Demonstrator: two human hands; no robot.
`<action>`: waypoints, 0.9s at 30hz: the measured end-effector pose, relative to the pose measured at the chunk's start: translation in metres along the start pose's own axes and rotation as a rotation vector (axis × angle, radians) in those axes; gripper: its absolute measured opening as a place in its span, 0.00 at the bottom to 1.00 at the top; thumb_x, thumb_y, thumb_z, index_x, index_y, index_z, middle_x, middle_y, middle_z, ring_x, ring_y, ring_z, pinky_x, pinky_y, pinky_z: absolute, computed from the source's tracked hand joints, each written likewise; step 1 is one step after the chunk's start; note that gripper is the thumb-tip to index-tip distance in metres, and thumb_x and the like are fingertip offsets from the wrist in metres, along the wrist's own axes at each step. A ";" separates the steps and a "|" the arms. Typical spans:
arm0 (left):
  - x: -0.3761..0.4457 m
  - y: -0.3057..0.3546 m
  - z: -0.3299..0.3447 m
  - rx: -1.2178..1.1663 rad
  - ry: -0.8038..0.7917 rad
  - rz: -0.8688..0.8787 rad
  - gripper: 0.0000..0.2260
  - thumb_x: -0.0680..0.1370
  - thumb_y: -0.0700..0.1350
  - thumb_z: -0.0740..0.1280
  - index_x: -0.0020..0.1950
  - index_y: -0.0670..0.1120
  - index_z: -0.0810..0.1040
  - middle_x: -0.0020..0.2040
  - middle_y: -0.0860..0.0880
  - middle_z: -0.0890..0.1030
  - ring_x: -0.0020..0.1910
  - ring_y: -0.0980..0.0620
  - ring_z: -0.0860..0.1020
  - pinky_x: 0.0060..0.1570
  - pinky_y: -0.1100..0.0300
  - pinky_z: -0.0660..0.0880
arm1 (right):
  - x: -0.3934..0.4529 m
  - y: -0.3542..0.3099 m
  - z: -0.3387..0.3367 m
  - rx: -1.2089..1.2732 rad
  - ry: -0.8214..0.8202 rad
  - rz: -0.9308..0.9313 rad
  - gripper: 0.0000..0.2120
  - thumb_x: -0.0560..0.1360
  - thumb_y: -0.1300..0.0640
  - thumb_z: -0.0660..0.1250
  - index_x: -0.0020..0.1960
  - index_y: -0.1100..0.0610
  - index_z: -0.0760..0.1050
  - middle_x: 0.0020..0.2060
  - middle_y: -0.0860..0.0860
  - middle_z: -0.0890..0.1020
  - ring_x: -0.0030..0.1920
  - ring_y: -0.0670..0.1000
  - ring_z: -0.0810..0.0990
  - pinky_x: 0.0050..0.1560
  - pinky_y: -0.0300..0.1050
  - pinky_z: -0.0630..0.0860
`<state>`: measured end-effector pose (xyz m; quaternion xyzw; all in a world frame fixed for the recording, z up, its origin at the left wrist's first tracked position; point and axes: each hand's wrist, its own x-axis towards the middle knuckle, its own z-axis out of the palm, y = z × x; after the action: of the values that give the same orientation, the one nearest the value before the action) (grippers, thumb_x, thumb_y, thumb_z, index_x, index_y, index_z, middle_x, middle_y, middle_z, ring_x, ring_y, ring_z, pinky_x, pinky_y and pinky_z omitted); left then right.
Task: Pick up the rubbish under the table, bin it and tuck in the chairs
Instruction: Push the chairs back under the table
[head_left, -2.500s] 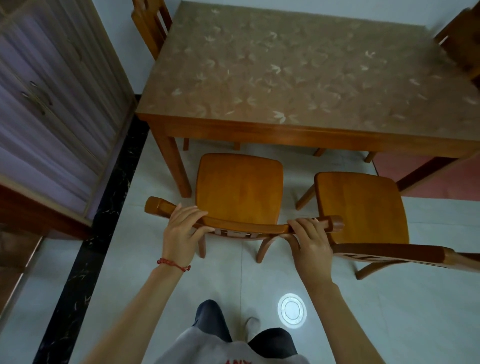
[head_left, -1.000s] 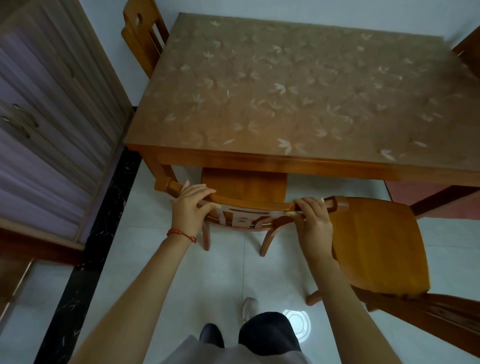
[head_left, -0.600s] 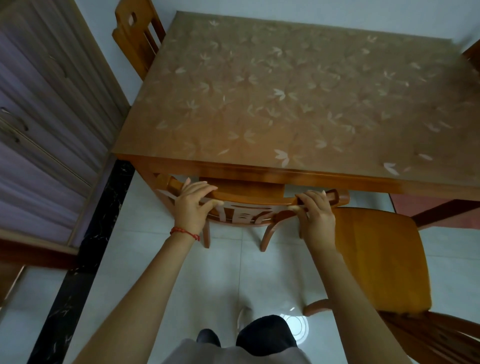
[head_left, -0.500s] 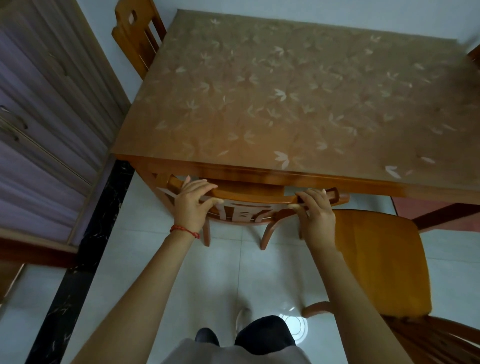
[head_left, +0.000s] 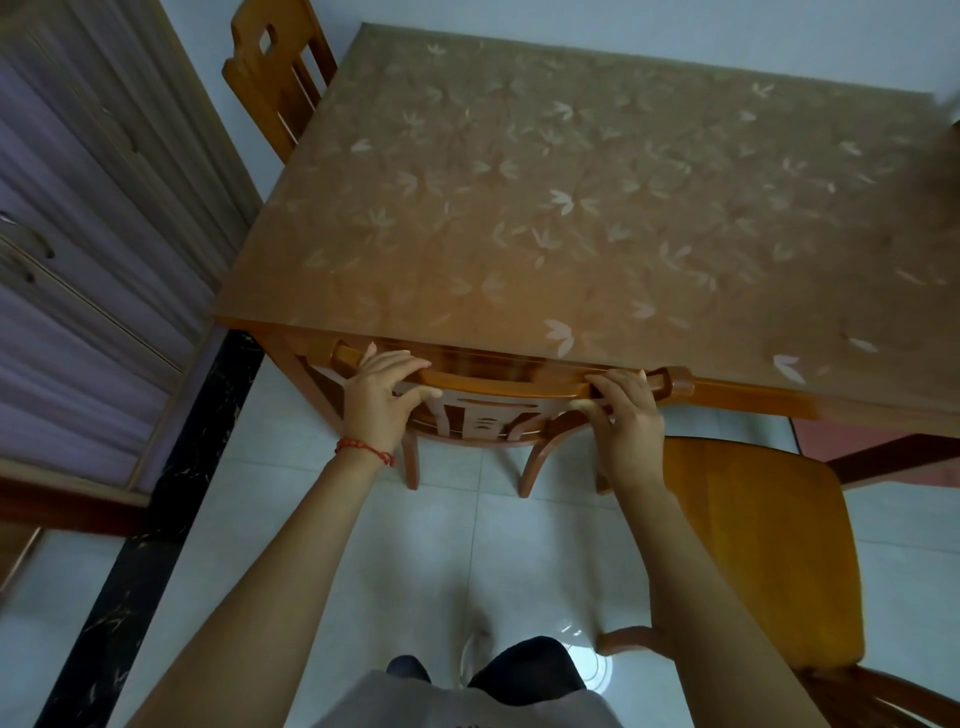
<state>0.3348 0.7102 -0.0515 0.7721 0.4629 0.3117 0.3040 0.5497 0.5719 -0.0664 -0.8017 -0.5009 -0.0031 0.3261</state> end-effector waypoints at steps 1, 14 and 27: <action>0.002 0.000 0.000 0.002 0.001 -0.001 0.13 0.65 0.39 0.74 0.48 0.37 0.81 0.51 0.37 0.82 0.55 0.43 0.77 0.69 0.56 0.55 | 0.003 0.001 0.000 0.006 -0.005 0.001 0.12 0.69 0.65 0.71 0.52 0.65 0.78 0.50 0.61 0.82 0.54 0.61 0.78 0.67 0.53 0.62; 0.006 -0.001 0.001 0.026 0.000 0.011 0.13 0.65 0.39 0.74 0.48 0.37 0.81 0.51 0.37 0.82 0.55 0.42 0.77 0.69 0.55 0.55 | 0.007 0.001 0.000 0.026 -0.059 0.030 0.13 0.72 0.61 0.69 0.55 0.64 0.77 0.54 0.59 0.80 0.59 0.59 0.76 0.66 0.44 0.57; -0.005 -0.003 -0.009 0.104 -0.100 0.020 0.20 0.71 0.45 0.69 0.61 0.41 0.74 0.65 0.41 0.74 0.69 0.45 0.65 0.71 0.52 0.48 | 0.003 -0.016 -0.015 0.077 -0.174 0.074 0.17 0.73 0.58 0.67 0.60 0.62 0.74 0.60 0.58 0.77 0.65 0.58 0.70 0.68 0.59 0.64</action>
<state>0.3247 0.7085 -0.0491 0.8060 0.4550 0.2511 0.2833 0.5430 0.5711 -0.0449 -0.8040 -0.4969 0.0978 0.3117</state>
